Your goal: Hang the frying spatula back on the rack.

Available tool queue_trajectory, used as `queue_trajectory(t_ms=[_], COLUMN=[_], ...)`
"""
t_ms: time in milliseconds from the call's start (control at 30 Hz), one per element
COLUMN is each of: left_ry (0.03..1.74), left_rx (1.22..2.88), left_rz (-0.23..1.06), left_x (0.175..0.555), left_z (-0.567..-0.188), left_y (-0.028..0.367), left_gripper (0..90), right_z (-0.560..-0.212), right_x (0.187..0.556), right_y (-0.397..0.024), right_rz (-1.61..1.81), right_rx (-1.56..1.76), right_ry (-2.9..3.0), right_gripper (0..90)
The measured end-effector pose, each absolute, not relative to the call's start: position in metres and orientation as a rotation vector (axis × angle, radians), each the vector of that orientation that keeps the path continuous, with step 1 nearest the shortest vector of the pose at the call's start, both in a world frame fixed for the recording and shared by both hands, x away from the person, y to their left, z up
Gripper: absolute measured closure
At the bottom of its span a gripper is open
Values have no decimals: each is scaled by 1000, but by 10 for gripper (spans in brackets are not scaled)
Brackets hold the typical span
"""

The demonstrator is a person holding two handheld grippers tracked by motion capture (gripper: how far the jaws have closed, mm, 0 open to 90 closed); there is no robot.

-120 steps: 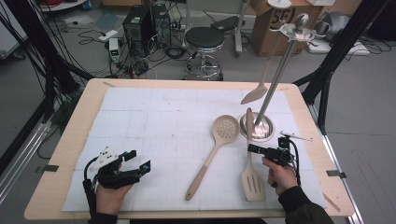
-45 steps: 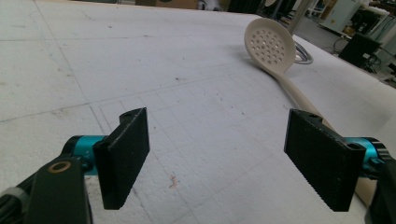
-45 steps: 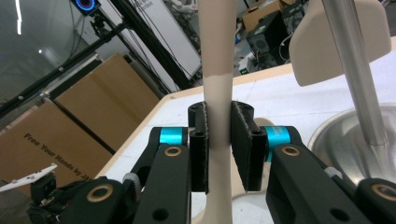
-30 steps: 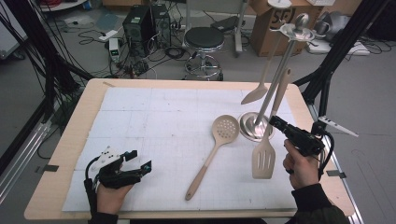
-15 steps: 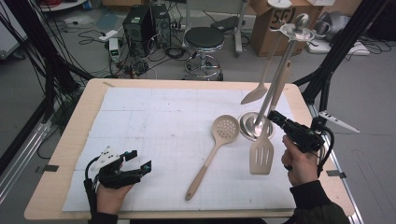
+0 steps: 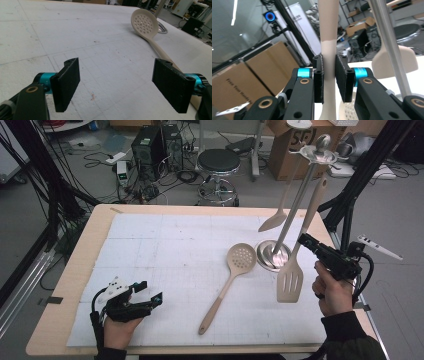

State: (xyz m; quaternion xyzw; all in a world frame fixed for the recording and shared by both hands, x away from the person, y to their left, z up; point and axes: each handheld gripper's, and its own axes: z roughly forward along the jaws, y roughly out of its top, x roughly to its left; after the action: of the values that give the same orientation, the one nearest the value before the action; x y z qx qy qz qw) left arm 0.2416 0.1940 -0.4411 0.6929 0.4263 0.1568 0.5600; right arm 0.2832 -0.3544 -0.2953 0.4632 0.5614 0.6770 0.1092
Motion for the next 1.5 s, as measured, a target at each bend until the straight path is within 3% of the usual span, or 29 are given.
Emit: queue_trajectory(t_ms=[1000,1500], left_ry=[1031,1032], left_rx=[1663,1669], left_rz=[400,401], left_x=[237,236], left_z=[-444,-444], left_y=[197,197], left_gripper=[230,230], right_z=[-281,-272], right_x=[288,299], right_y=[-396,-391], right_rz=[2096,2140], right_rx=[1284,1253], right_ry=[1646,1692], right_gripper=[779,778])
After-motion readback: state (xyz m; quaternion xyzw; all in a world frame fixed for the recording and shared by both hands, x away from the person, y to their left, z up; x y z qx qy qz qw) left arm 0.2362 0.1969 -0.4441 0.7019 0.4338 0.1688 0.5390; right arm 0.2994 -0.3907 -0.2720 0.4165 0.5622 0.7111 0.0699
